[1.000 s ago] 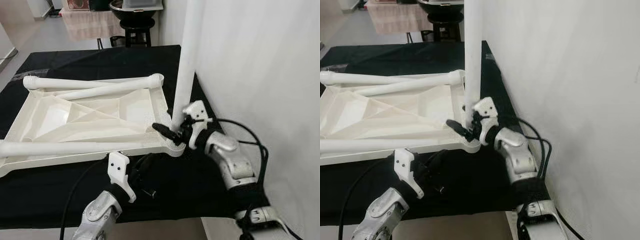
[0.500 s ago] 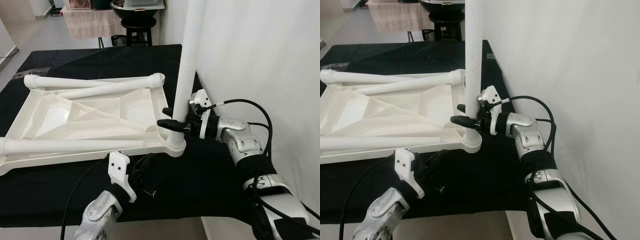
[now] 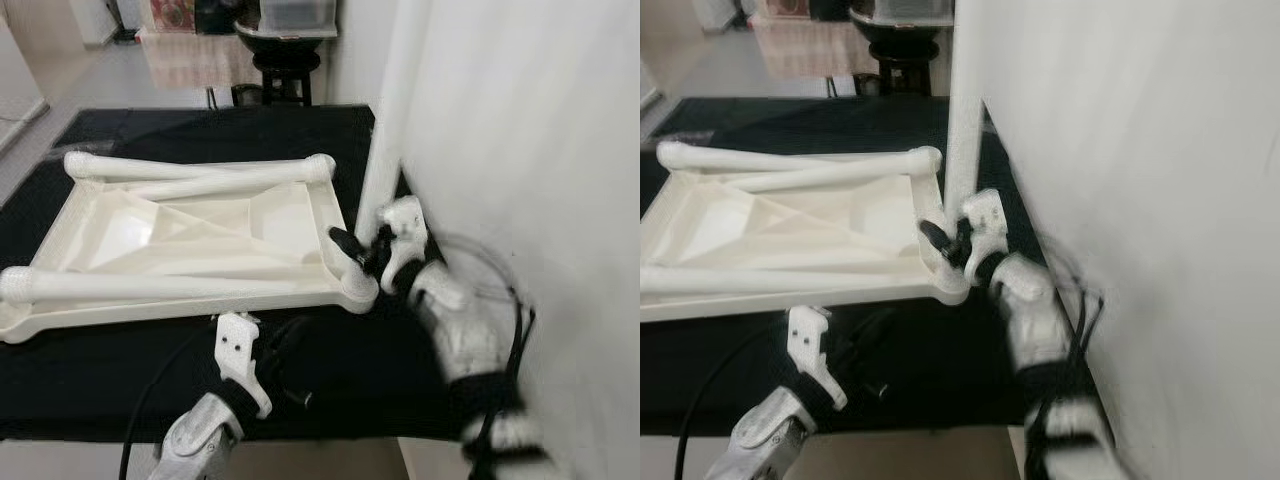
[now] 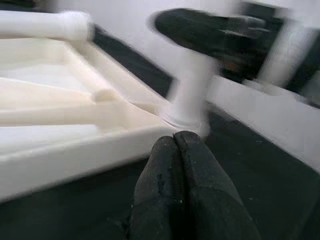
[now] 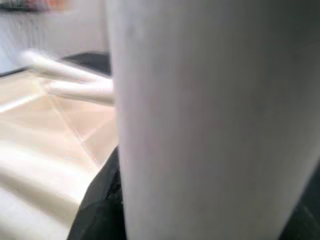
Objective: Building children table
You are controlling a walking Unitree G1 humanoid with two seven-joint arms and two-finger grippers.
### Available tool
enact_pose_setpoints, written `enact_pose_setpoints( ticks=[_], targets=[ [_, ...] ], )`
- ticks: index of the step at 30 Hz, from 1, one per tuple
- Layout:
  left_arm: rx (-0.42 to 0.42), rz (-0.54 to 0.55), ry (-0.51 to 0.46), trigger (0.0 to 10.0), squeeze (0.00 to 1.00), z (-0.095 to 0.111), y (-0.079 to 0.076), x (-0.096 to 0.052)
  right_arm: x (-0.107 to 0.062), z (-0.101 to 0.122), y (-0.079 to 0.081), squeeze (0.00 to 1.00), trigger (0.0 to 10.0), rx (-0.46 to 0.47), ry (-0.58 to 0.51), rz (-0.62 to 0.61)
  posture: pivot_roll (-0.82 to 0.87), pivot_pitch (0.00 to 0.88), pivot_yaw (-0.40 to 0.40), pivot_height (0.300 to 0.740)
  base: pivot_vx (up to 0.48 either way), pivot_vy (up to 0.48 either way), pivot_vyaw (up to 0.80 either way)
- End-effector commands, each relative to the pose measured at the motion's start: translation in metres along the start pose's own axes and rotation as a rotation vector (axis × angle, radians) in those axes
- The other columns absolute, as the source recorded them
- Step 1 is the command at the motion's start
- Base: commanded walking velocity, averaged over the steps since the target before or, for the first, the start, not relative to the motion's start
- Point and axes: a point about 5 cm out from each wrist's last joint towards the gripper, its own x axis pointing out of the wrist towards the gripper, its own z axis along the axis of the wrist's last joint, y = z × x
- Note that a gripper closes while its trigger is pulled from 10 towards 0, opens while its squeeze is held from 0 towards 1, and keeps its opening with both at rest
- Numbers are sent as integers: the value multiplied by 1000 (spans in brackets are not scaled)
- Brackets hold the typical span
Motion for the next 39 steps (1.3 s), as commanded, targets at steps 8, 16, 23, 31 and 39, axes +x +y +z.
enact_pose_setpoints(
  ticks=[8, 16, 23, 31, 39],
  targets=[
    [12, 8, 17, 10000, 0, -3, 2, 0, 5, -40, 18, 0, 10000, -20, 231, 54, 62, 65, -43, 740, 0, 0, 0],
    [9, 5, 20, 10000, 0, -3, 2, 1, 19, -17, 1, 1000, 10000, 25, 103, 195, 63, 57, -37, 740, 0, 0, 0],
    [6, 4, 20, 10000, 0, -4, 2, 1, 29, 18, -25, 0, 10000, -15, -12, 360, 66, 58, -39, 740, 0, 0, 0],
    [4, 7, 16, 10000, 0, -3, 2, 3, 37, 24, -41, 0, 10000, -121, 68, 607, 76, 54, -43, 740, 0, 0, 0],
    [1, 8, 14, 10000, 0, -4, 1, 4, 42, 16, -45, 0, 0, -40, 138, 715, 82, 53, -46, 740, 0, 0, 0]
  ],
)
